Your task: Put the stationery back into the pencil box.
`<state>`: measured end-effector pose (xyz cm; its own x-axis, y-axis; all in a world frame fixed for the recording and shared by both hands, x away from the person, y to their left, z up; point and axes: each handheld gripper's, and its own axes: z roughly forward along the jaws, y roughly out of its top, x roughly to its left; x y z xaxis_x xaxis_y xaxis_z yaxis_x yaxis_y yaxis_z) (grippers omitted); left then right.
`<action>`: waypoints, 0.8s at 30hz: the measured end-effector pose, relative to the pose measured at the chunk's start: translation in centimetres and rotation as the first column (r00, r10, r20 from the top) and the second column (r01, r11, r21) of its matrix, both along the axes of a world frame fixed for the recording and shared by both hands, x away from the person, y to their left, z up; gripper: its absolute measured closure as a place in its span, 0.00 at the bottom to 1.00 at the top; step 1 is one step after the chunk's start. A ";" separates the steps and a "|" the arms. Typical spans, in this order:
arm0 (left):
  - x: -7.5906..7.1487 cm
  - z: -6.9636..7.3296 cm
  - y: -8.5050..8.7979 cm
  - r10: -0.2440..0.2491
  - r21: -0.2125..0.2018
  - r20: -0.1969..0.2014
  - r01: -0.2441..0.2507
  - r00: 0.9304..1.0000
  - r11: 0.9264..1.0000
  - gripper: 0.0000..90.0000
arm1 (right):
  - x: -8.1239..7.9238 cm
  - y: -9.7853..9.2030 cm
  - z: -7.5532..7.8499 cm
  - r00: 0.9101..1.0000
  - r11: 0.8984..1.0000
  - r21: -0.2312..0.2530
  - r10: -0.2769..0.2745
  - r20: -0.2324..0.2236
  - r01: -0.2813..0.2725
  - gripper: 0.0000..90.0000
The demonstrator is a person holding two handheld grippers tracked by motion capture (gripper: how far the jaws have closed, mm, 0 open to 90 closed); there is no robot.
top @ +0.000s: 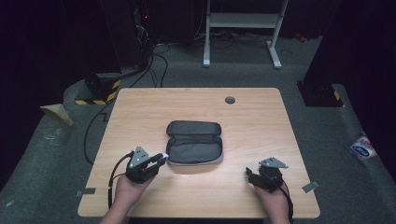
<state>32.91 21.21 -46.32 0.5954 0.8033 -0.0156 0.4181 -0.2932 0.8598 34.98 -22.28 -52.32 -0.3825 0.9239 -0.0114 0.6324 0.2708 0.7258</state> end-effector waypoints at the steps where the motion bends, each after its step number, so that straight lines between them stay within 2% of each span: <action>1: 0.1 0.1 -0.1 -0.004 -0.003 0.002 0.004 1.000 1.000 0.81 | 0.0 0.0 0.0 1.000 1.000 -0.001 0.000 0.001 0.000 0.36; 7: 0.5 0.8 -0.7 -0.032 -0.006 0.009 0.032 0.999 0.999 0.81 | 0.0 0.0 0.0 1.000 1.000 -0.001 0.001 0.000 -0.001 0.36; 15: 1.0 1.4 -1.0 -0.017 0.001 0.037 0.017 0.999 1.000 0.81 | 0.1 0.0 0.0 1.000 1.000 -0.001 0.001 0.002 -0.001 0.36; 24: 2.2 1.7 -2.0 -0.019 -0.005 0.022 0.019 1.000 1.000 0.81 | 0.1 0.0 0.0 1.000 1.000 -0.001 0.008 0.002 -0.008 0.36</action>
